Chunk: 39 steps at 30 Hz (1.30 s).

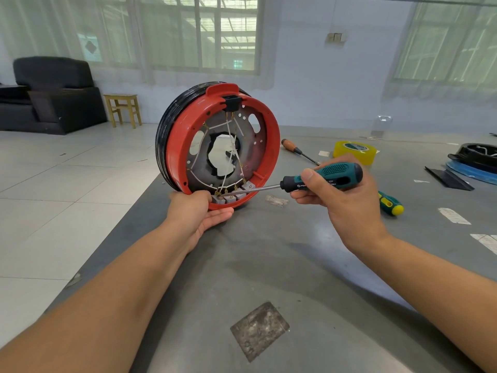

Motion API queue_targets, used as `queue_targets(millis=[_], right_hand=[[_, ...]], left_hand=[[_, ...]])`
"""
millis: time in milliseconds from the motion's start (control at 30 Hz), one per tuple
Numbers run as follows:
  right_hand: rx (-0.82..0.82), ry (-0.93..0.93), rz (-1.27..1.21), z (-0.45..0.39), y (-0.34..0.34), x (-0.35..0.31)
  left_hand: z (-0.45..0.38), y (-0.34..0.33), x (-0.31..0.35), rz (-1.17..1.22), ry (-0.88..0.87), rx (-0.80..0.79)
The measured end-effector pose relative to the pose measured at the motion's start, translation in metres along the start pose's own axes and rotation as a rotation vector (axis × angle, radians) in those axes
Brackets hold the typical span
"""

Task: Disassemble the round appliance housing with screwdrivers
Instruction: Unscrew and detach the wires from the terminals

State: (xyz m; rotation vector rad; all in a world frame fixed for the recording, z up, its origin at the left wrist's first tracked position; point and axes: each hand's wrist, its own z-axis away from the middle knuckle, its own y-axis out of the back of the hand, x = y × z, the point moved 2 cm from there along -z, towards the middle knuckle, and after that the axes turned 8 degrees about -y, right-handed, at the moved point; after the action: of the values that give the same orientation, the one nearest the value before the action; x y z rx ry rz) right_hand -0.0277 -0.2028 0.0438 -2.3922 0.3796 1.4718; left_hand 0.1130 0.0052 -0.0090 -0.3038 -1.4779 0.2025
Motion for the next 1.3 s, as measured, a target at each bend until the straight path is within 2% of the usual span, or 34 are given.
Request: queue_targets(millis=[433, 933, 1300], right_hand=[[0.143, -0.341, -0.323, -0.014, 0.013, 0.022], [0.14, -0.391, -0.338, -0.013, 0.018, 0.026], [0.114, -0.47, -0.421, -0.01, 0.021, 0.036]], left_hand=[[0.0, 0.002, 0.001, 0.026, 0.017, -0.032], [0.0, 0.003, 0.003, 0.07, 0.044, -0.068], [0.0, 0.008, 0.005, 0.215, 0.097, -0.075]])
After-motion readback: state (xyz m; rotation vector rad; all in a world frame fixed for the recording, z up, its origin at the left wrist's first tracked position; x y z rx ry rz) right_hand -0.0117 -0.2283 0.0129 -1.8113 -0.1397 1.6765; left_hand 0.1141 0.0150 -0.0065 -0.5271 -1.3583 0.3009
